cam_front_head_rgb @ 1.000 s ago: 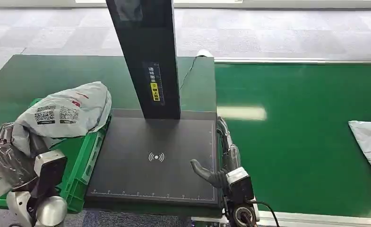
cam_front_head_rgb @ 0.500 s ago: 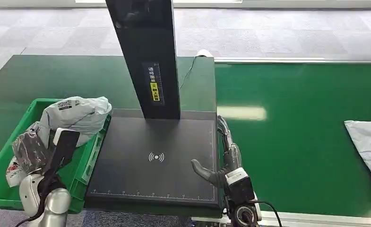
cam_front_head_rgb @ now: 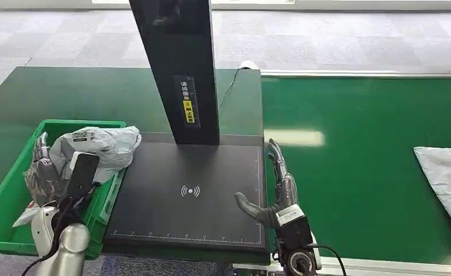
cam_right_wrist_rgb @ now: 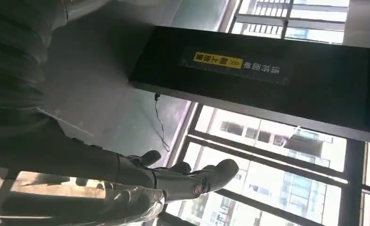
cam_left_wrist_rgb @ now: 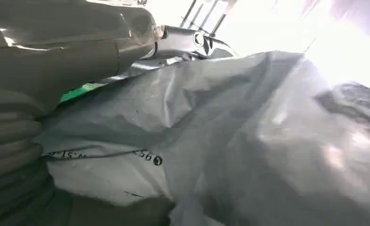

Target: Moved the parcel from conveyor to table for the left to box.

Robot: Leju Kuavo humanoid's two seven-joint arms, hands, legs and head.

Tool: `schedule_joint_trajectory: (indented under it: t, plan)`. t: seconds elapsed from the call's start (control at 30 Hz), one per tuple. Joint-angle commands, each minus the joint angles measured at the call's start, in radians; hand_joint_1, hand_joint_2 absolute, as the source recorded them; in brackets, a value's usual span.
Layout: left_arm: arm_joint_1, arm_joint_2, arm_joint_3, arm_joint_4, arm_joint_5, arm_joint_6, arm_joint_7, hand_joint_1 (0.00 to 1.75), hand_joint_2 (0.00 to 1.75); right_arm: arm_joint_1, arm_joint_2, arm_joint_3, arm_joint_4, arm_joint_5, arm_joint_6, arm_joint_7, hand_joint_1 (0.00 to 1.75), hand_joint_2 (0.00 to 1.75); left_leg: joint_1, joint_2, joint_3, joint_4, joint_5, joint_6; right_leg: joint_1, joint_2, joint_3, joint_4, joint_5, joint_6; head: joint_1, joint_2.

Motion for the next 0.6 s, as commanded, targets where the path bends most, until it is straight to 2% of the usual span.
schedule_joint_trajectory:
  t: [0.03, 0.13, 0.2, 0.23, 0.27, 0.37, 0.6]
  plan:
    - [0.001, 0.0, -0.005, -0.014, 0.101, 0.191, -0.133, 0.0, 1.75, -0.015, -0.019, 0.009, 0.018, -0.003, -0.007, 0.008, 0.0, 1.75, 0.0, -0.001, -0.001, 0.0, 0.0, 0.001, 0.0, 0.001, 0.0, -0.001, 0.001, 0.0, 0.0, 0.0]
    - [0.031, -0.009, -0.001, -0.068, 0.156, 0.297, -0.213, 0.0, 1.75, -0.026, -0.022, 0.025, 0.037, -0.009, -0.008, 0.008, 0.0, 1.75, 0.0, 0.0, -0.001, 0.0, 0.0, 0.001, 0.0, 0.001, 0.0, 0.0, 0.0, 0.0, 0.0, 0.0]
    - [0.036, -0.015, 0.007, -0.09, 0.163, 0.301, -0.232, 0.0, 1.75, -0.03, -0.022, 0.029, 0.045, -0.013, -0.01, 0.007, 0.0, 1.75, 0.001, 0.0, -0.001, 0.0, 0.0, 0.001, 0.001, 0.002, 0.0, -0.001, 0.001, 0.0, 0.0, 0.0]
    - [0.038, -0.05, 0.045, -0.117, 0.181, 0.301, -0.305, 0.0, 1.75, -0.035, -0.025, 0.035, 0.053, -0.015, -0.011, 0.006, 0.0, 1.75, 0.0, 0.0, -0.001, 0.0, 0.0, 0.001, 0.0, 0.002, 0.0, -0.001, 0.001, 0.0, 0.0, 0.0]
    - [0.038, -0.05, 0.045, -0.117, 0.181, 0.301, -0.305, 0.0, 1.75, -0.035, -0.025, 0.035, 0.053, -0.015, -0.011, 0.006, 0.0, 1.75, 0.0, 0.0, 0.0, 0.0, 0.0, 0.001, 0.0, 0.002, 0.0, -0.001, 0.0, 0.0, 0.0, 0.0]
    - [0.039, -0.11, 0.098, -0.163, 0.235, 0.301, -0.451, 0.0, 1.75, -0.046, -0.026, 0.046, 0.07, -0.021, -0.014, 0.004, 0.0, 1.75, 0.0, 0.0, -0.001, 0.0, 0.0, 0.001, 0.001, 0.002, 0.0, -0.001, 0.001, 0.0, 0.0, 0.0]
    - [0.047, -0.116, 0.065, -0.163, 0.246, 0.301, -0.47, 0.0, 1.75, -0.051, -0.028, 0.049, 0.078, -0.024, -0.017, 0.003, 0.0, 1.75, 0.0, 0.0, -0.001, 0.0, 0.001, 0.001, 0.0, 0.002, 0.0, -0.001, 0.001, 0.0, 0.0, 0.0]
